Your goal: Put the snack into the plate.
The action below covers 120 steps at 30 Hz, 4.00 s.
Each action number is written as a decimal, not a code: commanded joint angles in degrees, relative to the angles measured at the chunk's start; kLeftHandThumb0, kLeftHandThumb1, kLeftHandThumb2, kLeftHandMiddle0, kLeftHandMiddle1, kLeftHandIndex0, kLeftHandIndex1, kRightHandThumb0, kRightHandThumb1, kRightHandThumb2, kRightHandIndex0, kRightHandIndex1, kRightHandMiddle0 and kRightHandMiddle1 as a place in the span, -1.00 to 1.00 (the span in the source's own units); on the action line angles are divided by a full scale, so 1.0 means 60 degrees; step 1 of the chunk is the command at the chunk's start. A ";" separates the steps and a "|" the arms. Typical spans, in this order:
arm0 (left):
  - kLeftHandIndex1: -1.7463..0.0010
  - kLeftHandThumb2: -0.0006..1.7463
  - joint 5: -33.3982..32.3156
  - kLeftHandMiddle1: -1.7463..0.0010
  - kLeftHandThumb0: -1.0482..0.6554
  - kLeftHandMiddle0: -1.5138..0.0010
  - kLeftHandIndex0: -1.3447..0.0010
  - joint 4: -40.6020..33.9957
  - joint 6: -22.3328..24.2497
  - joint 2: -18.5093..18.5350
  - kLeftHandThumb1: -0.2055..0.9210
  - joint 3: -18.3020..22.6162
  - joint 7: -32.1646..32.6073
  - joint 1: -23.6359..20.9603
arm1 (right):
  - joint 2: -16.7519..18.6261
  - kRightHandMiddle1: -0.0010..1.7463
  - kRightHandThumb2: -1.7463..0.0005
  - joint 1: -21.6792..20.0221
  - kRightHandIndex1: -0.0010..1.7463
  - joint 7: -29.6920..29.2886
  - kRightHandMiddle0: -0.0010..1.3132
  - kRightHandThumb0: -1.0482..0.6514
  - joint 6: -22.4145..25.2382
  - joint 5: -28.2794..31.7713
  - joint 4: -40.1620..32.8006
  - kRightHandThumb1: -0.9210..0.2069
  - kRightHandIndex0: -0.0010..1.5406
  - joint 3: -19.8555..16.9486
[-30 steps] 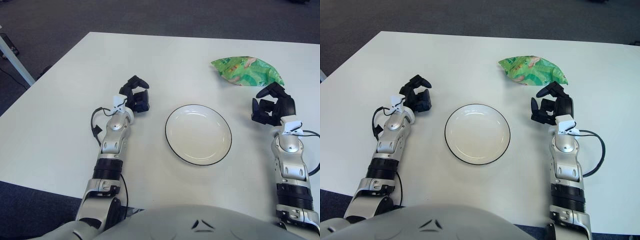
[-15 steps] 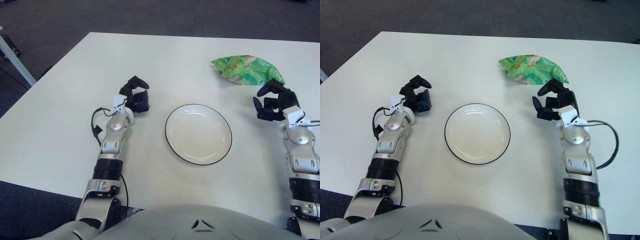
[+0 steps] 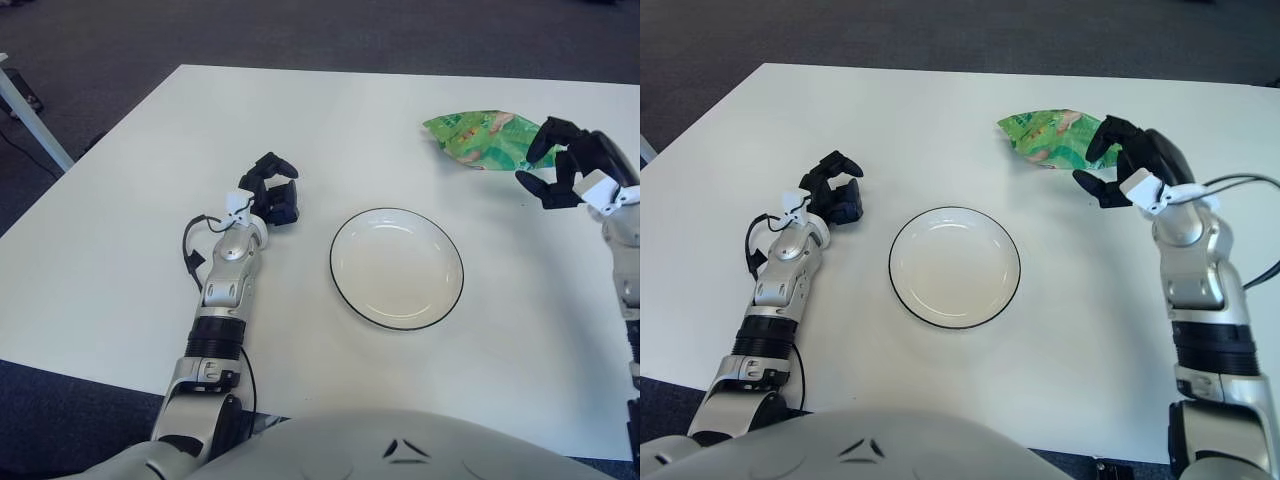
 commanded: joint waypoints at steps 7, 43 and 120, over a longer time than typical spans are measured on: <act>-1.00 0.47 -0.0036 -1.00 -0.33 -0.54 0.11 0.0619 0.0001 -0.0231 -0.03 -0.0014 0.0006 0.0892 | -0.0994 1.00 -0.08 -0.1308 0.84 -0.0543 -0.60 0.19 -0.1258 -0.1694 0.1175 -0.42 -0.39 0.0880; -1.00 0.49 0.0033 -1.00 -0.33 -0.58 0.10 0.0386 0.0311 -0.0259 -0.05 -0.0063 0.0145 0.1012 | 0.0346 -1.00 -0.11 -0.7600 -1.00 -0.3093 -1.00 -1.00 -0.3527 -0.4825 1.0622 -1.00 -1.00 0.5050; -1.00 0.51 -0.0008 -1.00 -0.34 -0.62 0.08 0.0483 -0.0243 -0.0335 -0.08 -0.0121 0.0329 0.1188 | 0.1304 1.00 -0.60 -0.4380 0.71 -0.4942 0.02 0.23 -0.3847 -0.2377 1.0639 0.31 -0.15 0.5172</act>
